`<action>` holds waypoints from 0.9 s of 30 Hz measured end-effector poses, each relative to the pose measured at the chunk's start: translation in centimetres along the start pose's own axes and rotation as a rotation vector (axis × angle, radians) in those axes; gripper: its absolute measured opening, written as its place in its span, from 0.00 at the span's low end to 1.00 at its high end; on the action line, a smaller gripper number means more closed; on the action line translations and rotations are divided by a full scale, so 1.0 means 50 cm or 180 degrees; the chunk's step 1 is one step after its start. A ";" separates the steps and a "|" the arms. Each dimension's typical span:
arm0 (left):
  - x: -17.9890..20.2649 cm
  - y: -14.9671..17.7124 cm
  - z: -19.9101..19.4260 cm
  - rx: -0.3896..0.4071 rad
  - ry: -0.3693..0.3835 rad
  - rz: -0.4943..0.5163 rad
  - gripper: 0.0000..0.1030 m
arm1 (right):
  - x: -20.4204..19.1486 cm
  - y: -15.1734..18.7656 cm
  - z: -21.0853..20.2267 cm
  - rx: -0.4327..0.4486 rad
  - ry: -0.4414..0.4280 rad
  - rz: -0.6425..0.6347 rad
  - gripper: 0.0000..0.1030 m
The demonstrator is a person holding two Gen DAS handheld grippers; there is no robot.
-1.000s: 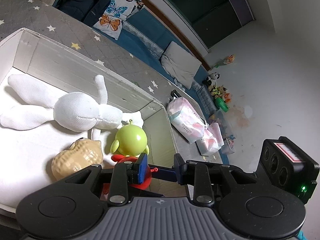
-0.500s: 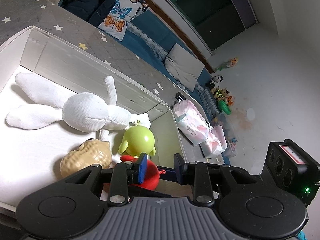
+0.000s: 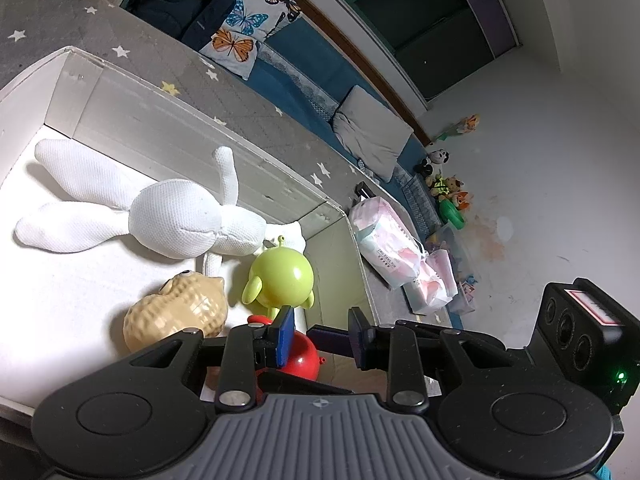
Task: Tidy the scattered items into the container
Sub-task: 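Carry the red ball over the box and lower it beside the alien, then open both grippers and move down onto the black-haired doll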
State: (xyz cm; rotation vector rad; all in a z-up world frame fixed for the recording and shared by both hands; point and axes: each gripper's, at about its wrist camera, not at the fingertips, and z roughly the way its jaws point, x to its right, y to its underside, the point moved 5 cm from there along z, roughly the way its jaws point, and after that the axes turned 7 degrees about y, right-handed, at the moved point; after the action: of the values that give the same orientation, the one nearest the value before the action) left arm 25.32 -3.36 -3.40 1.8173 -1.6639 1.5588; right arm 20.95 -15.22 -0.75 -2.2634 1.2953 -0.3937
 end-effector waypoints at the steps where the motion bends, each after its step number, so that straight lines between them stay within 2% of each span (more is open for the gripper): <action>1: 0.001 0.000 -0.001 0.0002 -0.0005 0.0010 0.30 | 0.001 0.000 -0.001 0.0006 0.0001 0.0005 0.54; 6: 0.014 0.002 -0.018 0.0052 -0.0056 0.0107 0.30 | 0.004 0.004 -0.023 0.0129 0.0039 0.0059 0.54; 17: 0.062 0.033 -0.091 0.0231 -0.0111 0.0356 0.30 | -0.024 0.048 -0.139 0.0753 0.0228 0.0112 0.59; 27: 0.095 0.085 -0.165 0.0373 -0.0148 0.0535 0.30 | -0.081 0.113 -0.201 0.1070 0.0153 0.0148 0.68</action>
State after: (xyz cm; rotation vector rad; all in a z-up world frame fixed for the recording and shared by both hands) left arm 16.45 -1.44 1.75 1.8240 -1.8244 1.7285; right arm 10.03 -16.90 4.46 -1.9507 1.2011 -0.6036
